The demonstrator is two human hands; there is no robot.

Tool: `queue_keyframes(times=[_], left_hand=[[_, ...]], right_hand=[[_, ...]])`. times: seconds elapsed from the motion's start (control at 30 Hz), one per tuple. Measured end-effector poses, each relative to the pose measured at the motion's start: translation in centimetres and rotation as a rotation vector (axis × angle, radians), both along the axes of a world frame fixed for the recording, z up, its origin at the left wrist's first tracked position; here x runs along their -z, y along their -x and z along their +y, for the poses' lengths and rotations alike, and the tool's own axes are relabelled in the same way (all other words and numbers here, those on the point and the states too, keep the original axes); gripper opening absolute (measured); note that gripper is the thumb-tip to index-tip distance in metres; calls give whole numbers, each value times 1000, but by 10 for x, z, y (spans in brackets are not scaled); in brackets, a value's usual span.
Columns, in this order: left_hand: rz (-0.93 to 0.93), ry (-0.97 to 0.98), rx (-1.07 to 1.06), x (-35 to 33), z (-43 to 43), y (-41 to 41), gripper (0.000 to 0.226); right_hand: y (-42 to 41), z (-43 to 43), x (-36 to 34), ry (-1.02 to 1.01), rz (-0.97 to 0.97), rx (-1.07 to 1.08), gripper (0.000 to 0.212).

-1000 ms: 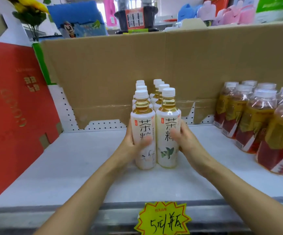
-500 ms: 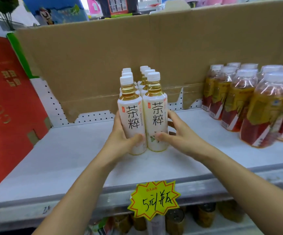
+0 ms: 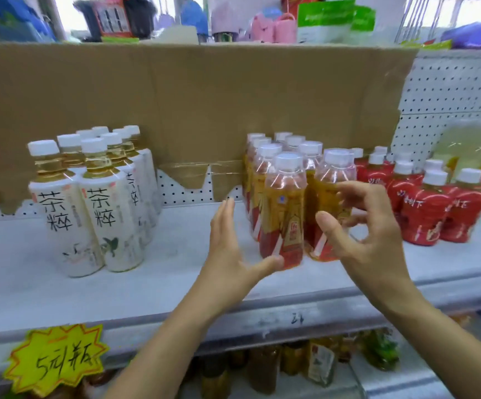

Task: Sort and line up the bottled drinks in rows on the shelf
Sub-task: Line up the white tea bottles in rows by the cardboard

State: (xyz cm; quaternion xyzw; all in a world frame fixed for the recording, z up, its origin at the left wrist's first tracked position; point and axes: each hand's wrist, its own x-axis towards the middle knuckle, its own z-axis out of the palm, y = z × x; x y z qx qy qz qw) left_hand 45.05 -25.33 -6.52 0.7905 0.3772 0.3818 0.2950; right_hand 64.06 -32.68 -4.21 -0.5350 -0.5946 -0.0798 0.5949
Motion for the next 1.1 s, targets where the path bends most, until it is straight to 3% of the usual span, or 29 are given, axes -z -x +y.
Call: queue_keyframes(times=[0.13,0.23,0.37,0.53,0.77,0.93,1.03,1.1], left_hand=[[-95,352,56,-3,20,-43,136],[-165,408,114,-2,42,-51,145],[-160,368,217,-3,53,-57,129],[-141,335,281,-3,67,-64,109],[-120,324,247,-2,75,-67,112],[-368,418,120,-21,92,-66,102],[-446,520,48,-52,114,-70,110],[-475,536,44,-75,123,-75,95]], right_hand=[[-56,14,3,394,218,-176,86],[-73,33,6,572,252,-405,93],[-79,51,7,613,312,-560,83],[-75,69,10,607,332,-546,82],[-78,82,14,625,338,-533,81],[-90,96,0,547,526,-599,87],[-98,121,-27,572,673,-636,88],[-98,138,-51,629,720,-641,96]])
